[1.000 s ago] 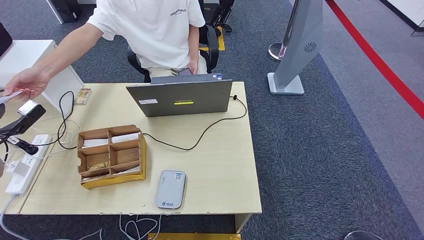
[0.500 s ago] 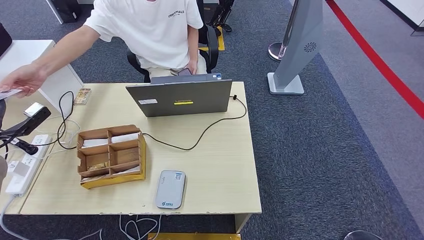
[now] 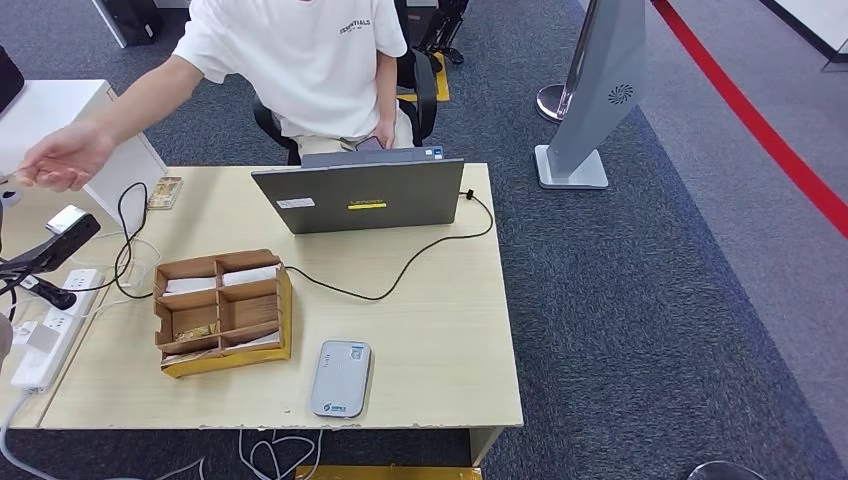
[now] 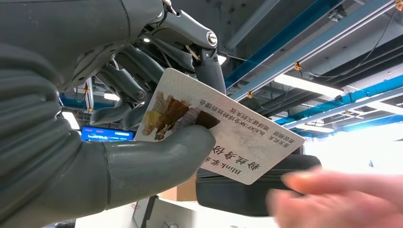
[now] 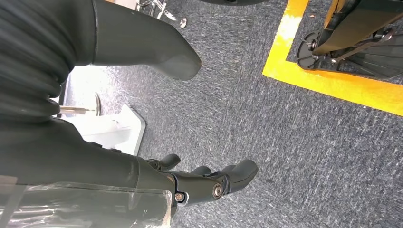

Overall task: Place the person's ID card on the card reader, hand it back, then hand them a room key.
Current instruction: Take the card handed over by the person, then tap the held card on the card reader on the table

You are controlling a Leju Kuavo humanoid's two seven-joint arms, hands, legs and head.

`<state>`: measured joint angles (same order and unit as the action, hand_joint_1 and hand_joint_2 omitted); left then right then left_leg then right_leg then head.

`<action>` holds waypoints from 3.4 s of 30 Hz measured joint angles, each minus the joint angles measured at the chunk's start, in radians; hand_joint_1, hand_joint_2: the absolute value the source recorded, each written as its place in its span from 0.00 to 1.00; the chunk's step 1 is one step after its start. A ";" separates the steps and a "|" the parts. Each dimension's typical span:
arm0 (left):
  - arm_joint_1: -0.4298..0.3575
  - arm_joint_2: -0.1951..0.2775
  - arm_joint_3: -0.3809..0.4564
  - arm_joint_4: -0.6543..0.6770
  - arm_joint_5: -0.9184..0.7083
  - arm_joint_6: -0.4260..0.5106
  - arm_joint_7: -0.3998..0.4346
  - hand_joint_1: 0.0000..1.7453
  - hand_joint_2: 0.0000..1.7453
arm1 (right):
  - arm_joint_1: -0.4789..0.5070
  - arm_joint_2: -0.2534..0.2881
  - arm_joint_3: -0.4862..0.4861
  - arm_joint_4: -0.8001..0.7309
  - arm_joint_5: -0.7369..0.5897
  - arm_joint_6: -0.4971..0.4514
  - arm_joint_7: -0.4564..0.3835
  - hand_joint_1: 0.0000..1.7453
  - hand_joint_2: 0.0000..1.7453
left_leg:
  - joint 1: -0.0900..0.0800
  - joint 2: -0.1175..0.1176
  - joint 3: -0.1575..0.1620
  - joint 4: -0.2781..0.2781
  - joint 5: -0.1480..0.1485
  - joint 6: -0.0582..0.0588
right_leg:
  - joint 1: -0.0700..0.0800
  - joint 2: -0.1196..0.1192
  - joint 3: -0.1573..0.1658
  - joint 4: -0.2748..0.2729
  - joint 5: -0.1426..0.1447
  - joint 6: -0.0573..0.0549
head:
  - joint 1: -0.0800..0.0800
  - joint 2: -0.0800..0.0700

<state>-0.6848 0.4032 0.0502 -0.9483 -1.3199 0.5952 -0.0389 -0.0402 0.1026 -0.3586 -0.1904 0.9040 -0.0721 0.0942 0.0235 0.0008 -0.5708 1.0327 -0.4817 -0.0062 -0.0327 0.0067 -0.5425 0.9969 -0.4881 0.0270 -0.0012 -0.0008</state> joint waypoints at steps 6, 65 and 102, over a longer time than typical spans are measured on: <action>0.000 -0.001 0.000 0.000 0.013 0.003 -0.004 1.00 1.00 | 0.000 0.000 0.000 0.000 0.004 0.000 0.000 0.00 1.00 | 0.000 0.000 0.000 0.000 0.000 0.000 | 0.000 0.000 0.000 0.000 0.000 0.000 | 0.000 0.000; 0.422 -0.404 -0.629 -0.320 -0.025 0.096 -0.010 1.00 1.00 | 0.025 0.010 -0.107 0.005 -0.003 -0.015 0.027 0.00 1.00 | -0.002 -0.001 -0.004 0.001 0.001 0.002 | -0.002 -0.002 -0.002 -0.001 0.002 0.003 | -0.001 0.000; 0.835 -0.463 -0.351 -0.481 -0.088 0.097 -0.143 1.00 1.00 | 0.047 0.023 -0.110 0.010 0.074 -0.018 0.072 0.00 1.00 | -0.002 -0.001 -0.004 0.000 0.000 0.002 | -0.002 -0.003 -0.002 -0.001 0.001 0.003 | -0.001 0.000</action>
<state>0.1502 -0.0594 -0.3013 -1.4298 -1.4076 0.6920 -0.1822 0.0071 0.1260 -0.4688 -0.1808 0.9785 -0.0896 0.1663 0.0215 -0.0007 -0.5752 1.0326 -0.4813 -0.0042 -0.0345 0.0037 -0.5447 0.9956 -0.4867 0.0303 -0.0023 -0.0008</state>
